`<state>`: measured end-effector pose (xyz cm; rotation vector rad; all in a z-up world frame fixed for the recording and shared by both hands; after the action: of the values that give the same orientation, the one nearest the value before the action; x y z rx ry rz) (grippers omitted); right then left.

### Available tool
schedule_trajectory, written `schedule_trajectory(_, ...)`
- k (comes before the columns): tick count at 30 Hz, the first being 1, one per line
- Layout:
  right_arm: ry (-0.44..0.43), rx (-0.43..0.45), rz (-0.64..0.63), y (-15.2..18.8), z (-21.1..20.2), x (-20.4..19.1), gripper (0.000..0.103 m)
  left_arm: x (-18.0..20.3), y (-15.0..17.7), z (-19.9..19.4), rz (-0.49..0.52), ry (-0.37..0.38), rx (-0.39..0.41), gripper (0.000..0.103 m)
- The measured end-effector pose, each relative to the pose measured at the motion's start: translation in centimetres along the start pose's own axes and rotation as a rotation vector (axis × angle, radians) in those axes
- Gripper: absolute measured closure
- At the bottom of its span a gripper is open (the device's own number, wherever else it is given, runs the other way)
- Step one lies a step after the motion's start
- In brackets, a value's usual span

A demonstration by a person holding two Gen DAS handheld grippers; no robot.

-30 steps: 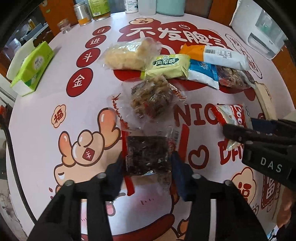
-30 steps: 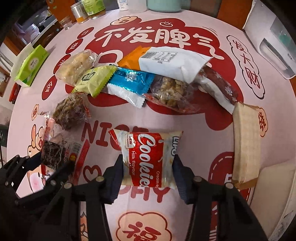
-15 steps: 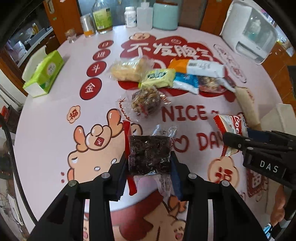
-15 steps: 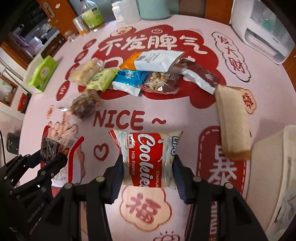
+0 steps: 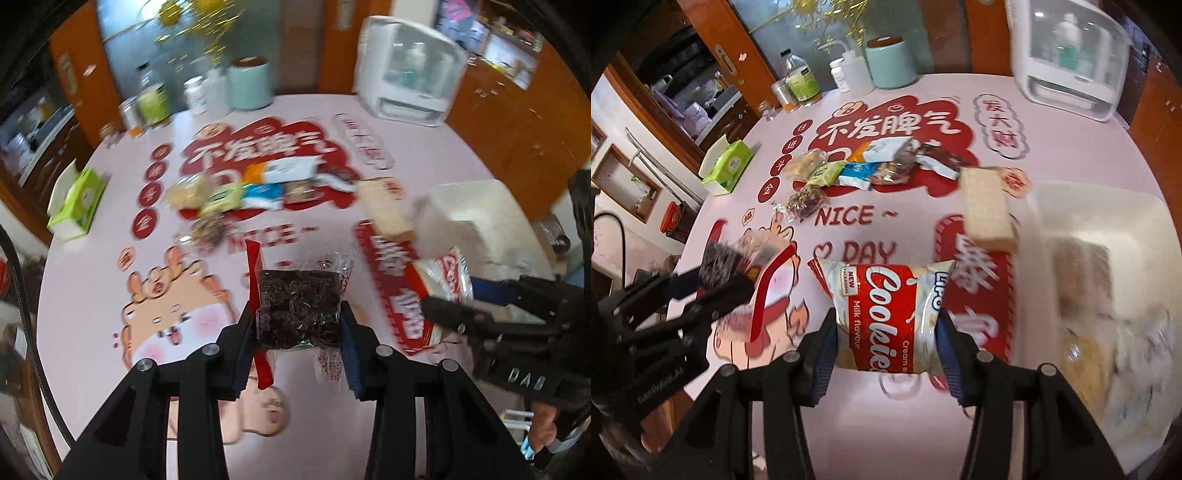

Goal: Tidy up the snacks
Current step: 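Carry the jerky and Cookies packs over the white tray, then open both grippers to drop the jerky and Cookies packs into the tray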

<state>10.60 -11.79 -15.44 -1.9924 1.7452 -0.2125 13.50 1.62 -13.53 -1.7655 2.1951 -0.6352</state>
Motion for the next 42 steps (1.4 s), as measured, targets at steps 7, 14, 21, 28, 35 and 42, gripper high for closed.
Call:
schedule_trajectory(7, 0.078, 0.064, 0.051, 3.4, -5.8, 5.4, 0.053, 8.8, -1.0, -2.4, 0.111, 0.073, 0.050, 0.063)
schedule_trajectory(14, 0.141, 0.136, 0.096, 5.8, -11.1, 10.8, 0.052, 17.9, -2.9, -3.6, 0.201, 0.132, 0.098, 0.063)
schedule_trajectory(21, 0.171, 0.156, 0.142, 8.0, -13.7, 15.7, 0.052, 25.6, -5.4, -4.0, 0.264, 0.169, 0.151, 0.063)
schedule_trajectory(28, 0.174, 0.157, 0.146, 8.5, -14.4, 17.9, 0.051, 29.9, -6.5, -2.3, 0.285, 0.179, 0.132, 0.063)
schedule_trajectory(35, 0.161, 0.144, 0.121, 8.2, -14.0, 18.6, 0.051, 32.5, -6.7, 0.0, 0.314, 0.155, 0.104, 0.063)
schedule_trajectory(42, 0.135, 0.112, 0.119, 8.2, -12.8, 19.0, 0.045, 33.3, -7.0, 1.5, 0.346, 0.121, 0.092, 0.045)
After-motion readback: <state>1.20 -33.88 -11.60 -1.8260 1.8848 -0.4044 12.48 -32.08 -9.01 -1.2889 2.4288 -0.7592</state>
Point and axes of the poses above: each gripper's, at about its wrist camera, not at the fingertips, and z roughly the way its jaws point, x to its right, y to its underside, the point moved 5 cm from there along z, roughly the way its jaws point, and after that the axes turned 5 degrees about -z, right-handed, at the moved point
